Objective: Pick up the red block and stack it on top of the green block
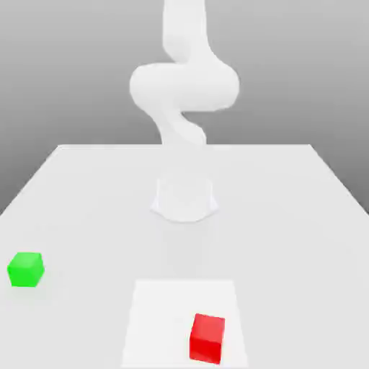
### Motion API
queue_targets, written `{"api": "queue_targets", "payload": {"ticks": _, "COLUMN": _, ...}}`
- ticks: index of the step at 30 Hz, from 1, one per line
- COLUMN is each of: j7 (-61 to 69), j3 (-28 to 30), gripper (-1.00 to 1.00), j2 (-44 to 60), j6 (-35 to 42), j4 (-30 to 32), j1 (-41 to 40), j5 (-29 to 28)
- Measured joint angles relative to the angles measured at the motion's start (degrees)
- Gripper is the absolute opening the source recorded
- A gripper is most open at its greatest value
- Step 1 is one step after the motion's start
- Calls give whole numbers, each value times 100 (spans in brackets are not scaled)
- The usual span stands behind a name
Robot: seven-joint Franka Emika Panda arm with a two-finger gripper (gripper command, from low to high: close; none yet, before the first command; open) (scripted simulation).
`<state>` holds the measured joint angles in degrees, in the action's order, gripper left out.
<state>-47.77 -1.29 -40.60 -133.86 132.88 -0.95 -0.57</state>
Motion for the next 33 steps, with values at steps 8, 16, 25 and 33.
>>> {"api": "queue_targets", "payload": {"ticks": 8, "j7": -657, "j3": -353, "gripper": 0, "j2": 1700, "j6": -671, "j4": 355, "j1": -238, "j5": -226}}
{"api": "queue_targets", "payload": {"ticks": 16, "j7": -1281, "j3": -541, "gripper": 0, "j2": 3364, "j6": -1329, "j4": 701, "j1": -323, "j5": -422}}
{"api": "queue_targets", "payload": {"ticks": 25, "j7": -1720, "j3": -587, "gripper": 0, "j2": 5204, "j6": -2146, "j4": 1042, "j1": -228, "j5": -331}}
{"api": "queue_targets", "payload": {"ticks": 33, "j7": -1916, "j3": -374, "gripper": -100, "j2": 6165, "j6": -2918, "j4": 922, "j1": -56, "j5": -560}}
